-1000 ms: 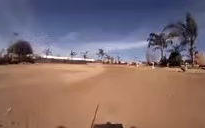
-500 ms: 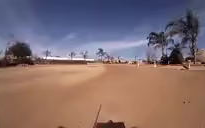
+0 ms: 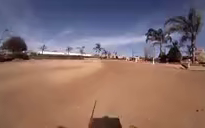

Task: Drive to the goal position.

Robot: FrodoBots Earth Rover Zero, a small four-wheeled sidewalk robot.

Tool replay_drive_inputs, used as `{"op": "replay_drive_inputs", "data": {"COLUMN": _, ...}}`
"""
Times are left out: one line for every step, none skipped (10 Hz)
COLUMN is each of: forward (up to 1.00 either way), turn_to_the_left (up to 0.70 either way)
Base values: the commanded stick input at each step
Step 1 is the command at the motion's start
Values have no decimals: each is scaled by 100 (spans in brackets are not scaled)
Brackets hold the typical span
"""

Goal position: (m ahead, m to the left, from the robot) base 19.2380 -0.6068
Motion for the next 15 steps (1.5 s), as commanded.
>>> {"op": "replay_drive_inputs", "data": {"forward": 70, "turn_to_the_left": 0}}
{"op": "replay_drive_inputs", "data": {"forward": 70, "turn_to_the_left": 0}}
{"op": "replay_drive_inputs", "data": {"forward": 70, "turn_to_the_left": 0}}
{"op": "replay_drive_inputs", "data": {"forward": 70, "turn_to_the_left": 0}}
{"op": "replay_drive_inputs", "data": {"forward": 70, "turn_to_the_left": 0}}
{"op": "replay_drive_inputs", "data": {"forward": 70, "turn_to_the_left": 0}}
{"op": "replay_drive_inputs", "data": {"forward": 70, "turn_to_the_left": 0}}
{"op": "replay_drive_inputs", "data": {"forward": 70, "turn_to_the_left": 0}}
{"op": "replay_drive_inputs", "data": {"forward": 70, "turn_to_the_left": 0}}
{"op": "replay_drive_inputs", "data": {"forward": 70, "turn_to_the_left": 0}}
{"op": "replay_drive_inputs", "data": {"forward": 70, "turn_to_the_left": 0}}
{"op": "replay_drive_inputs", "data": {"forward": 70, "turn_to_the_left": 0}}
{"op": "replay_drive_inputs", "data": {"forward": 70, "turn_to_the_left": 0}}
{"op": "replay_drive_inputs", "data": {"forward": 70, "turn_to_the_left": 0}}
{"op": "replay_drive_inputs", "data": {"forward": 70, "turn_to_the_left": 0}}
